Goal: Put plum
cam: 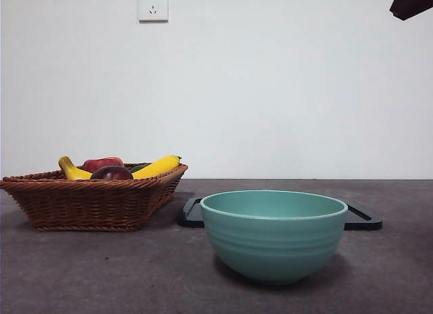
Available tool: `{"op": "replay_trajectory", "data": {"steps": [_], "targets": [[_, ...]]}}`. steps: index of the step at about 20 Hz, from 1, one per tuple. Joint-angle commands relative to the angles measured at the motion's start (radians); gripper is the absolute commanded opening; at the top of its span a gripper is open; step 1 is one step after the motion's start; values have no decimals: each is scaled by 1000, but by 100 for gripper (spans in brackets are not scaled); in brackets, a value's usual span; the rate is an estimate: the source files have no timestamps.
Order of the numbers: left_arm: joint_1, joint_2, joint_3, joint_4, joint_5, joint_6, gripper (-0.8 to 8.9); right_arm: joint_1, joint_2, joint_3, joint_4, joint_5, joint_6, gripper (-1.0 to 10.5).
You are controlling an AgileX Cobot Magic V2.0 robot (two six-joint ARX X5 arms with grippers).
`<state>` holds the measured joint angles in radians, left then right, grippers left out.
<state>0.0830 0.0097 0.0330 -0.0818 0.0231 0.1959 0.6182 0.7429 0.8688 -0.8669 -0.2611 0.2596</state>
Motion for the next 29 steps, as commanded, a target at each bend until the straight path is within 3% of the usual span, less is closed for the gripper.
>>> {"op": "replay_trajectory", "data": {"steps": [1,5,25,27,29], "targets": [[3,-7,-14,-5,-6,-3,15,7,6,18,6,0,-6,10],[2,-7,-22,-108,-6,-11,15,7,6,18,6,0,-6,10],[2,-6,-21,-108,-6,-28,15,7,6,18,15,10,-6,10],[2,-6,-21,-108,-6,-28,15,7,6,18,22,33,-63,10],[2,-6,-21,-108,-6,-28,15,4,6,17,68,121,-90,10]]}}
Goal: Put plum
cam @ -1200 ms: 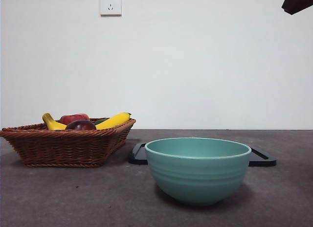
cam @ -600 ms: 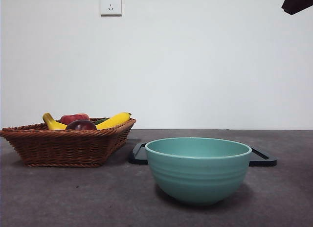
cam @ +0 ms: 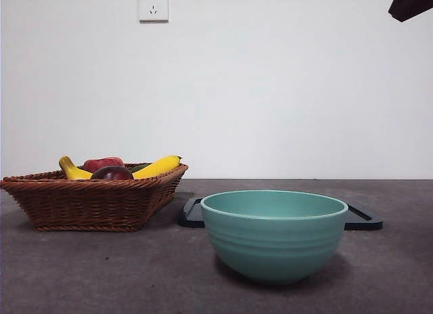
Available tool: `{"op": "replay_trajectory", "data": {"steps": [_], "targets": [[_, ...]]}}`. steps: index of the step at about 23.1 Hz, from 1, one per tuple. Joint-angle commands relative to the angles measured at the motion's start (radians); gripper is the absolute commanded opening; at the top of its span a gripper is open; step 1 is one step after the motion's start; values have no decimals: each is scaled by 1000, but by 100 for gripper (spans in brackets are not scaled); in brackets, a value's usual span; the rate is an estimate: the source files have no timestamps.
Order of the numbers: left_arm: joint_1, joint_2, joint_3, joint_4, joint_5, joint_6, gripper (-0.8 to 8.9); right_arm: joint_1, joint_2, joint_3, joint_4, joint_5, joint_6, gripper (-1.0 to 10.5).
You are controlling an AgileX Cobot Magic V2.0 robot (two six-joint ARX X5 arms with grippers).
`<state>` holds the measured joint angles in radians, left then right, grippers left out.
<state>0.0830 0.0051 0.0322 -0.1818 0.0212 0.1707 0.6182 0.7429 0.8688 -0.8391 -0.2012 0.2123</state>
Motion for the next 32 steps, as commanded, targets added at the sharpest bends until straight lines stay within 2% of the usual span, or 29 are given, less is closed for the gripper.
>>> {"op": "replay_trajectory", "data": {"steps": [1,2,3,6,8,12,15,21,25,32], "targets": [[2,-2,-21,-8,-4,-3,15,-19,2,13,87,138,-43,10],[2,-2,-21,-8,-4,-3,15,-60,-8,1,142,189,-45,10],[2,-2,-21,-8,-4,-3,15,-119,-24,-22,203,204,-49,10],[2,-2,-21,-8,-4,-3,15,-323,-121,-127,325,203,-51,10],[2,-2,-21,-8,-4,-3,15,-451,-213,-239,445,202,-85,10],[2,-2,-21,-8,-4,-3,15,-581,-414,-497,716,201,-153,10],[2,-2,-21,-8,-4,-3,15,-610,-528,-637,819,201,-189,10],[2,-2,-21,-8,-4,-3,15,-607,-632,-771,869,177,-228,10],[2,-2,-21,-8,-4,-3,15,-607,-673,-823,869,145,-246,10],[2,-2,-21,-8,-4,-3,15,-561,-739,-858,859,150,-277,10]]}}
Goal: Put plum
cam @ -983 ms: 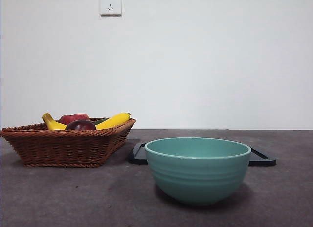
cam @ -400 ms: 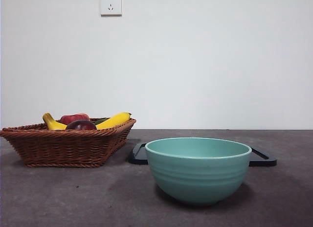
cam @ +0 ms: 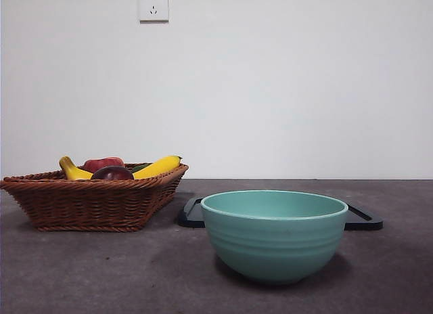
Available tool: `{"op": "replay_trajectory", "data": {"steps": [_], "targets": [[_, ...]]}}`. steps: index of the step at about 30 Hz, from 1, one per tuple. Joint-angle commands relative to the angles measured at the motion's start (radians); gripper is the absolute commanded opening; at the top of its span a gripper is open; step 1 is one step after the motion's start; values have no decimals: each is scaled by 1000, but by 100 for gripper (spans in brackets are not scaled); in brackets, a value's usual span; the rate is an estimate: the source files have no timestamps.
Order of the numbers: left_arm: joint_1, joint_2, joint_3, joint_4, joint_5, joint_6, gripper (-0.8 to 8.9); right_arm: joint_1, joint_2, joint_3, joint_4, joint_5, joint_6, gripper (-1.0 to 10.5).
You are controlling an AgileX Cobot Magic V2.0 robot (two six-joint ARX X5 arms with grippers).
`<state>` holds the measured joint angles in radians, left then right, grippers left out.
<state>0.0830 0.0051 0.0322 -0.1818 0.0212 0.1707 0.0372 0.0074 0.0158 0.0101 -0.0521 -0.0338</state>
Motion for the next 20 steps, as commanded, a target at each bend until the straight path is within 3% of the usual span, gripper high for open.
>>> {"op": "replay_trajectory", "data": {"steps": [1,20], "targets": [[2,-2,-21,-8,-4,-3,15,31,-4,-5,9,1,-39,10],[2,-2,-21,-7,-4,-3,15,52,-4,-5,-193,51,-23,10]]}}
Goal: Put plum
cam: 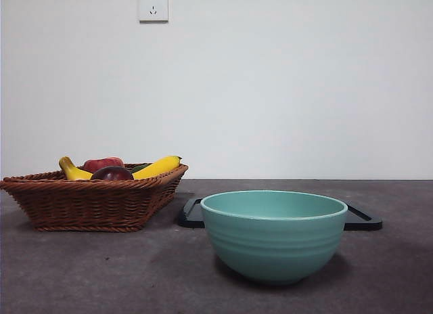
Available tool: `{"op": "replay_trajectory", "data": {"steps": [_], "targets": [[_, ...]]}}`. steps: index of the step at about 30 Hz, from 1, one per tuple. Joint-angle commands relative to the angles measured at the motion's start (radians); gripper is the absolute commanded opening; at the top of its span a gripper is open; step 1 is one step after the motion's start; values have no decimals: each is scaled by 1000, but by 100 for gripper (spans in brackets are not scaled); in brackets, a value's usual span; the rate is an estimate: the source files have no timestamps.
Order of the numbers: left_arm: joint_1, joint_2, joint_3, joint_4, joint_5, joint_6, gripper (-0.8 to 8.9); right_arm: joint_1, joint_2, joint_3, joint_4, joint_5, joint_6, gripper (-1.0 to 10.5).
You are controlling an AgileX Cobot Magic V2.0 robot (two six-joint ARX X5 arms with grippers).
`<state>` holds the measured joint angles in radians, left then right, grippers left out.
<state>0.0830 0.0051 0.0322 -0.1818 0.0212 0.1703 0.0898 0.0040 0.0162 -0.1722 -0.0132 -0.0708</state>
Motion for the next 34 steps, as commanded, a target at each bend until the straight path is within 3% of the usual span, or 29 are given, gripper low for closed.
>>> {"op": "replay_trajectory", "data": {"steps": [1,34], "targets": [[2,-2,-21,-7,-4,-3,15,-1,0,-5,-11,14,14,10],[2,-2,-21,-7,-4,-3,15,0,0,-5,18,14,14,10]]}}
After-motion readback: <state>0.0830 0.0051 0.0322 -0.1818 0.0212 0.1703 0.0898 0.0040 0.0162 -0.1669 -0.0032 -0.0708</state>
